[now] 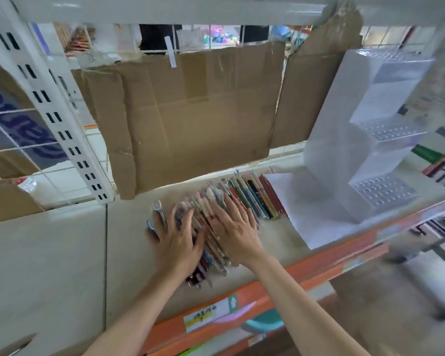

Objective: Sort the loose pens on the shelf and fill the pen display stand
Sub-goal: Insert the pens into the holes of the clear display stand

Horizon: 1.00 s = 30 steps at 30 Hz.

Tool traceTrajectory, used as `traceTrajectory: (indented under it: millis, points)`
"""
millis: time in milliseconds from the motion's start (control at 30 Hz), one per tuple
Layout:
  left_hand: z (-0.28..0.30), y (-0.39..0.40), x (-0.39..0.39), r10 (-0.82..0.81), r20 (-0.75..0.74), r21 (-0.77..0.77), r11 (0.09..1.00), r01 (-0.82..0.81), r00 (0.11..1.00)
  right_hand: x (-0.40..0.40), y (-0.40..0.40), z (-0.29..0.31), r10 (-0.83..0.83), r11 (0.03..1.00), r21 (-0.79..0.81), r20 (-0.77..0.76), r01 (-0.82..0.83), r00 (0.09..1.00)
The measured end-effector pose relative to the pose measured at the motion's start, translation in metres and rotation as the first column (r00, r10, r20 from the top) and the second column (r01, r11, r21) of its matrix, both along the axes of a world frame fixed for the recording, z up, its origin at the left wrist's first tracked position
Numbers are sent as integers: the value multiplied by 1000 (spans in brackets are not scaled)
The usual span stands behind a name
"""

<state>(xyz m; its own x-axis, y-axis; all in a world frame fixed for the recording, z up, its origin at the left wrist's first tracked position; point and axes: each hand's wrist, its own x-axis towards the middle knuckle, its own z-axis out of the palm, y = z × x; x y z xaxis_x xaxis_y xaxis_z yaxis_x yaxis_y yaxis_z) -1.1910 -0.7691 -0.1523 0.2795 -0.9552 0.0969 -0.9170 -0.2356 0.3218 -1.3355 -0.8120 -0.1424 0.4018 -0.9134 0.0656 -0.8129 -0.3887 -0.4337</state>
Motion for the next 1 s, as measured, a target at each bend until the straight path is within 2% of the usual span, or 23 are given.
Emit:
traceTrajectory:
  millis: [100,233,333,433,600,700,833,1000]
  points:
    - [3,-1,2,-8,-28,15,1000,8,1000,-18,-13,3,-139,989,-31,91,143,986]
    - [4,0,2,-13,-100,22,1000,16,995,-50,-34,7,-296,954,83,90,289,951]
    - [9,3,-3,19,-134,23,1000,-16,991,-67,-49,10,-281,958,61,31,279,959]
    - [11,-5,-7,44,-189,17,999,-42,981,-82,-65,19,-408,900,162,-20,405,913]
    - [7,-15,-8,109,-86,21,994,-107,990,-98,-80,25,-324,920,135,-271,369,907]
    - [9,-17,-8,113,-60,48,993,-110,992,-102,-85,23,-299,934,90,-337,346,893]
    - [12,-21,-5,94,-29,57,994,-92,995,-110,-93,22,-299,930,143,-244,339,923]
    - [11,-23,-3,72,-21,43,997,-71,997,-114,-89,10,-247,961,96,-111,258,963]
